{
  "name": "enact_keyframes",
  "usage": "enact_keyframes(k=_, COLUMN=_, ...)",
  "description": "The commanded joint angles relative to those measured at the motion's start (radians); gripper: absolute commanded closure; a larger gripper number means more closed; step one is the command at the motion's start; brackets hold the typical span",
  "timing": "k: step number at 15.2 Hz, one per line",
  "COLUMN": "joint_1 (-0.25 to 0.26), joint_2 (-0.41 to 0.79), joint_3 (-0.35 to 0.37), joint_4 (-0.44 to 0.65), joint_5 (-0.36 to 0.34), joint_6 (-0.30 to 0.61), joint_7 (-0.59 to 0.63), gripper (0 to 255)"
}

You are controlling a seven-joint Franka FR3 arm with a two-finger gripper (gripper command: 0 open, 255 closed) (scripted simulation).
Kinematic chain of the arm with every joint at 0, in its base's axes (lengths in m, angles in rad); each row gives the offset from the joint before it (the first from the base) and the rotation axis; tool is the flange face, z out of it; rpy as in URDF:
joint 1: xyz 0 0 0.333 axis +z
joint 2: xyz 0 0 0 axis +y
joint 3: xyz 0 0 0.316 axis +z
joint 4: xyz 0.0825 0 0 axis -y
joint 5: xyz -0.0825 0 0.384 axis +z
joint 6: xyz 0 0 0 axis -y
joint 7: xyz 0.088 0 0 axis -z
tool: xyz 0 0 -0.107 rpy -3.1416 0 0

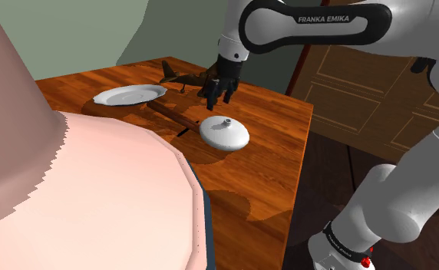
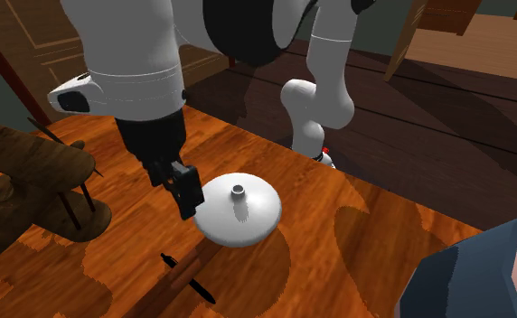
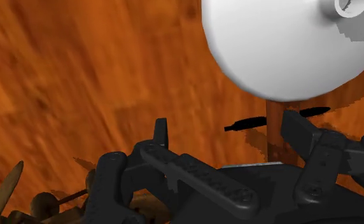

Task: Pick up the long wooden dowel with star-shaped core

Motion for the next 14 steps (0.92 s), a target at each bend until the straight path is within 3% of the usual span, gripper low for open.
enact_keyframes(k=1, joint_1=0.017, joint_2=0.048, joint_3=0.020, joint_4=0.037, joint_5=-0.005, joint_6=0.004, joint_7=-0.001, gripper=0)
enact_keyframes(k=7, joint_1=0.068, joint_2=0.205, joint_3=0.070, joint_4=0.188, joint_5=-0.034, joint_6=-0.010, joint_7=0.007, gripper=0)
enact_keyframes(k=14, joint_1=0.067, joint_2=0.213, joint_3=0.070, joint_4=0.097, joint_5=-0.037, joint_6=0.089, joint_7=0.009, gripper=0)
